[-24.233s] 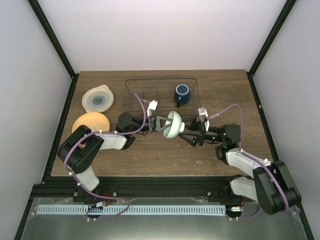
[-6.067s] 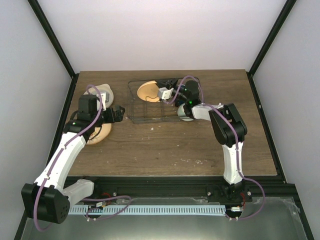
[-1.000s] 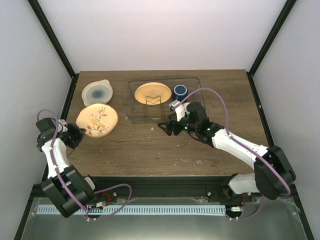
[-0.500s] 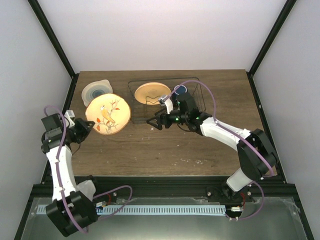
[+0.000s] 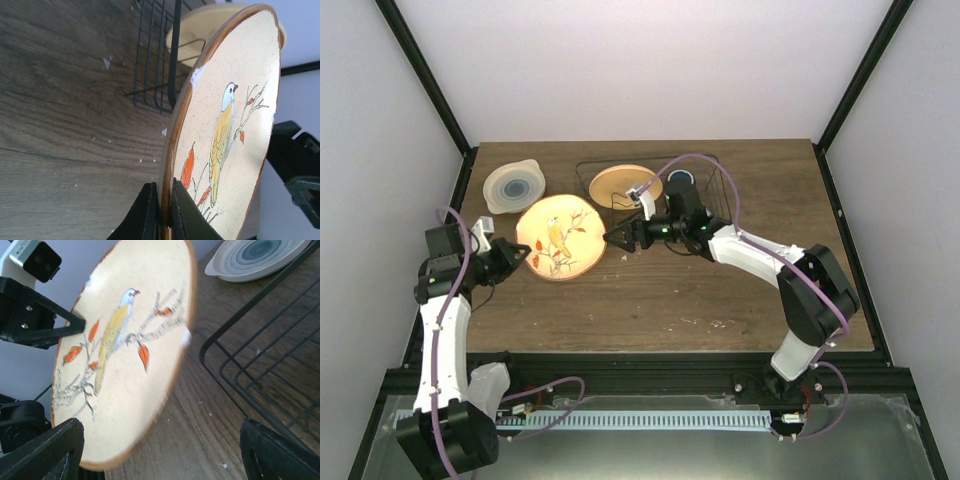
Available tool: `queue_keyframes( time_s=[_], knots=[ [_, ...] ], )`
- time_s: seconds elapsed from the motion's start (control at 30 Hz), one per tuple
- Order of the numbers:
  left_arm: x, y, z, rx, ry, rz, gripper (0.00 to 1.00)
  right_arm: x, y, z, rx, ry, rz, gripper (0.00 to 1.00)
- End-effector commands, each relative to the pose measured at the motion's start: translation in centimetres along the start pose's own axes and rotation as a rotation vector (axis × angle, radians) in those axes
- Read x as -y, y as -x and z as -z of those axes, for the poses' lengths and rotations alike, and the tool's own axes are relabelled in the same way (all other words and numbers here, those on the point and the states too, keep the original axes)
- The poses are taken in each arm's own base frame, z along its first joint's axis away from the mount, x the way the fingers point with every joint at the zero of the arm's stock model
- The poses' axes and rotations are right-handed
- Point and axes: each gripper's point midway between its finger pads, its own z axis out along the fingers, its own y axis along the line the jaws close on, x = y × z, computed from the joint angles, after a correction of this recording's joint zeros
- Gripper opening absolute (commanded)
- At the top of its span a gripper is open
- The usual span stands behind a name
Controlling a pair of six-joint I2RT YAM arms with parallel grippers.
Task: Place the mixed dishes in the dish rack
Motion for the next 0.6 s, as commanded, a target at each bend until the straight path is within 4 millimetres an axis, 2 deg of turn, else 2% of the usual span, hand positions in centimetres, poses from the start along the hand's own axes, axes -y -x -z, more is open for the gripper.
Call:
queue_keyframes(
  time_s=[0.0,0.27,0.47,0.57],
  knots=[
    [3.5,1.8,-0.2,0.044,-0.091,-0.137,0.00,-2.1,2.3,-1.1,0.027,0.056,0.039,0.86],
    [5.3,1.1,-1.1,0.029,-0.120,-0.188,0.00,-1.5,2.1,-3.6,0.013,0.026,0.044,0.86],
    [7.2,1.0,0.1,0.043,-0.160,-0.218,0.00,-0.3,1.4,-4.2,-0.005,-0.024,0.053,0.85],
    [7.7,1.0,0.6,0.048,-0.170,-0.225,0.00,-0.2,1.1,-4.4,-0.011,-0.021,0.060,0.77]
  ],
)
